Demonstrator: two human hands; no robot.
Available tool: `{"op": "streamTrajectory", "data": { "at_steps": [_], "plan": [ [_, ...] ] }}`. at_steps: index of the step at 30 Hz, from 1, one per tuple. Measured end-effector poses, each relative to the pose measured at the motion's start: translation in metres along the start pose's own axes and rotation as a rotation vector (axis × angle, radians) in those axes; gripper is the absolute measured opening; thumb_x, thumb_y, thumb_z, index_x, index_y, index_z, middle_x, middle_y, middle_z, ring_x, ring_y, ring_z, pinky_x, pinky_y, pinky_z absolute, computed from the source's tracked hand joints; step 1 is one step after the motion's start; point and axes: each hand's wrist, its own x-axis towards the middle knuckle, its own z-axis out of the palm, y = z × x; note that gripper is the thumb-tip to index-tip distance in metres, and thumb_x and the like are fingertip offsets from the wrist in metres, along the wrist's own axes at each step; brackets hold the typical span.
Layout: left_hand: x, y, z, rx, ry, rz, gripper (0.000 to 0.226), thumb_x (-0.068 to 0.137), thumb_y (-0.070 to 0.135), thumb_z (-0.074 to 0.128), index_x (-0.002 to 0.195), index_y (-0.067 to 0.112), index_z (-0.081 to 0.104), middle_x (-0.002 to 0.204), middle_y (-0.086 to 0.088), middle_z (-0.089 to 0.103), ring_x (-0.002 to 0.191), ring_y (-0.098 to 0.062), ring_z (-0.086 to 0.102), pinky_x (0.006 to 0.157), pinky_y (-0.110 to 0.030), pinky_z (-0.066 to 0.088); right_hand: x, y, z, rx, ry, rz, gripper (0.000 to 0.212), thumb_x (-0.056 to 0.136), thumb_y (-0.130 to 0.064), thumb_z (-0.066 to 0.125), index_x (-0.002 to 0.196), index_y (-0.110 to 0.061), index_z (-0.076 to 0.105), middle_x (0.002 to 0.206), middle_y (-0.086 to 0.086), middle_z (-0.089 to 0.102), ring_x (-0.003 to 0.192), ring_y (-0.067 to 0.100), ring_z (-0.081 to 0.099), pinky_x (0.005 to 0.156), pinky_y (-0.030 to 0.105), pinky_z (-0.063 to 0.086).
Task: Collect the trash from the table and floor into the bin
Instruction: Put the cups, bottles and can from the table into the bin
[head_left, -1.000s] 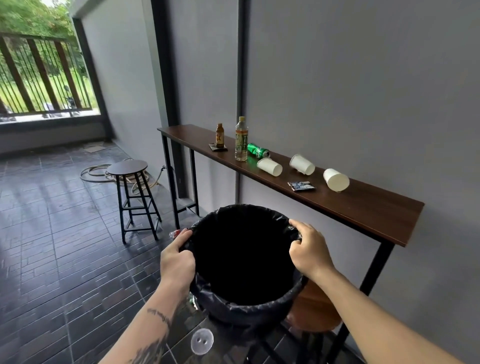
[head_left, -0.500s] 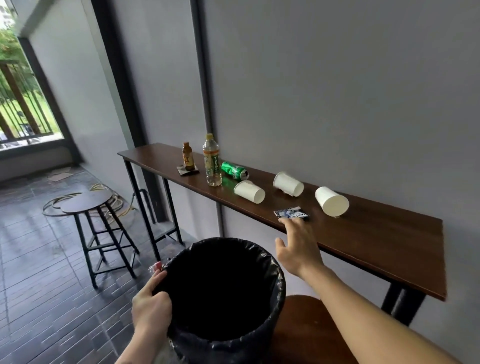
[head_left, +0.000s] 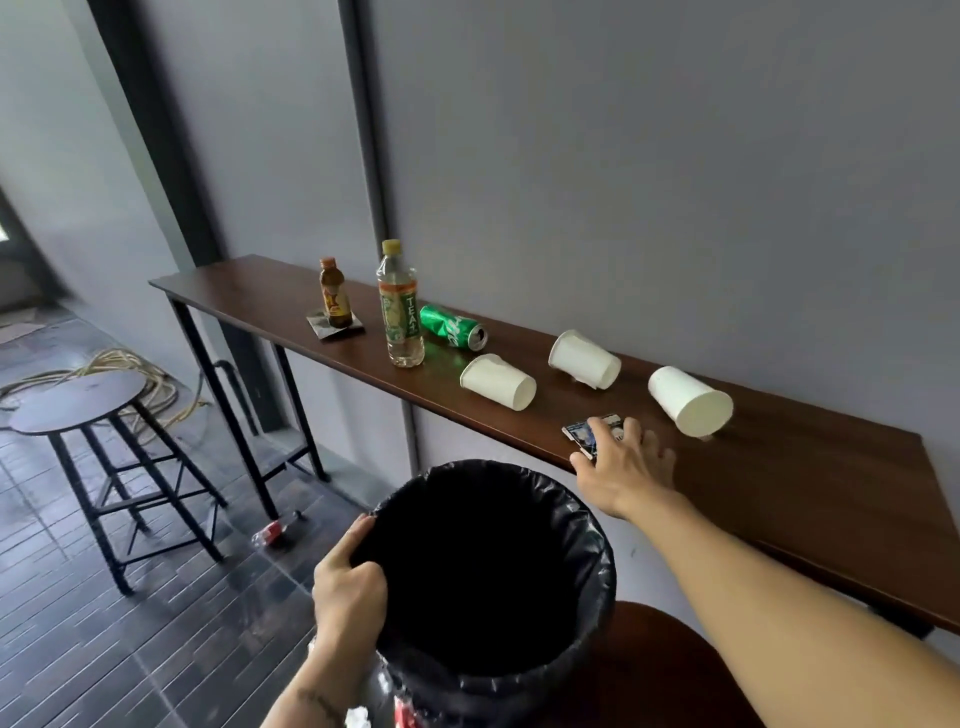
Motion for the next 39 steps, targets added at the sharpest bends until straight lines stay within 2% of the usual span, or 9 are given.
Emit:
{"op": "streamTrajectory", "data": {
  "at_steps": [4, 9, 13, 18, 21, 23, 28, 32, 39],
  "plan": [
    [0.030, 0.011, 0.001, -0.005, -0.086, -0.025, 0.078, 0.070, -0.012, 0.038, 0.122, 0.035, 0.071, 0.101, -0.002, 0.079, 0.060, -0.025, 0.064, 0.062, -0.038, 0.054, 0.009, -0.008, 0.000, -0.032, 0.062, 0.071, 0.061, 0.087, -0.057, 0.045, 0.141, -0.030, 0.036, 0.136, 0.017, 0.044, 0.125, 0.037, 0.038, 0.102, 0.047, 0.032],
    [0.064, 0.019, 0.005, 0.016, -0.150, -0.029, 0.076, 0.074, -0.015, 0.037, 0.124, 0.032, 0.070, 0.104, 0.003, 0.077, 0.071, -0.030, 0.074, 0.071, -0.049, 0.062, 0.003, -0.022, 0.004, 0.081, 0.170, 0.142, 0.050, 0.076, -0.049, 0.054, 0.120, -0.026, 0.047, 0.118, 0.016, 0.049, 0.113, 0.037, 0.041, 0.095, 0.045, 0.035],
    [0.085, 0.024, 0.008, 0.076, -0.179, -0.009, 0.075, 0.071, -0.009, 0.039, 0.124, 0.035, 0.070, 0.107, 0.004, 0.076, 0.074, -0.034, 0.075, 0.070, -0.049, 0.064, -0.021, -0.060, 0.013, 0.140, 0.322, -0.112, 0.049, 0.069, -0.047, 0.051, 0.113, -0.026, 0.049, 0.108, 0.006, 0.045, 0.102, 0.029, 0.042, 0.090, 0.042, 0.040],
    [0.094, 0.038, 0.006, 0.092, -0.183, 0.000, 0.074, 0.075, -0.011, 0.039, 0.130, 0.029, 0.067, 0.112, -0.003, 0.074, 0.066, -0.023, 0.071, 0.055, -0.030, 0.059, -0.053, -0.116, 0.045, 0.136, 0.103, -0.336, 0.058, 0.077, -0.054, 0.052, 0.128, -0.029, 0.041, 0.125, 0.002, 0.040, 0.115, 0.022, 0.037, 0.102, 0.040, 0.037],
    [0.097, 0.043, 0.003, 0.116, -0.171, 0.014, 0.072, 0.077, -0.011, 0.039, 0.133, 0.025, 0.066, 0.119, -0.005, 0.072, 0.070, -0.014, 0.068, 0.050, -0.017, 0.052, -0.054, -0.126, 0.061, 0.180, -0.146, -0.326, 0.066, 0.079, -0.059, 0.054, 0.137, -0.033, 0.036, 0.138, -0.002, 0.037, 0.128, 0.023, 0.035, 0.109, 0.043, 0.033],
    [0.098, 0.044, 0.001, 0.115, -0.173, 0.011, 0.072, 0.078, -0.012, 0.038, 0.135, 0.022, 0.064, 0.121, -0.006, 0.071, 0.071, -0.011, 0.067, 0.046, -0.012, 0.049, -0.050, -0.126, 0.058, 0.253, -0.225, -0.315, 0.064, 0.082, -0.055, 0.055, 0.139, -0.033, 0.036, 0.142, -0.005, 0.037, 0.133, 0.020, 0.035, 0.110, 0.042, 0.035],
    [0.106, 0.042, -0.004, 0.099, -0.150, -0.026, 0.071, 0.077, -0.007, 0.039, 0.134, 0.027, 0.065, 0.119, -0.004, 0.072, 0.087, -0.024, 0.072, 0.077, -0.035, 0.062, -0.017, -0.118, 0.018, 0.271, 0.058, -0.359, 0.045, 0.086, -0.037, 0.058, 0.129, -0.026, 0.049, 0.129, -0.005, 0.045, 0.123, 0.018, 0.041, 0.100, 0.037, 0.043],
    [0.106, 0.040, -0.004, 0.078, -0.138, -0.045, 0.071, 0.078, -0.007, 0.038, 0.133, 0.029, 0.065, 0.113, -0.003, 0.073, 0.066, -0.022, 0.069, 0.052, -0.027, 0.053, 0.021, -0.113, -0.004, 0.099, 0.192, -0.303, 0.055, 0.085, -0.038, 0.057, 0.136, -0.025, 0.040, 0.135, 0.003, 0.038, 0.120, 0.028, 0.040, 0.101, 0.040, 0.041],
    [0.106, 0.041, 0.001, 0.084, -0.117, -0.077, 0.073, 0.079, -0.009, 0.038, 0.134, 0.029, 0.065, 0.102, 0.003, 0.072, 0.058, -0.023, 0.065, 0.045, -0.027, 0.051, 0.069, -0.115, -0.004, -0.009, 0.156, -0.189, 0.066, 0.090, -0.031, 0.057, 0.148, -0.029, 0.025, 0.145, 0.013, 0.031, 0.128, 0.037, 0.040, 0.103, 0.048, 0.040]
  ]
}}
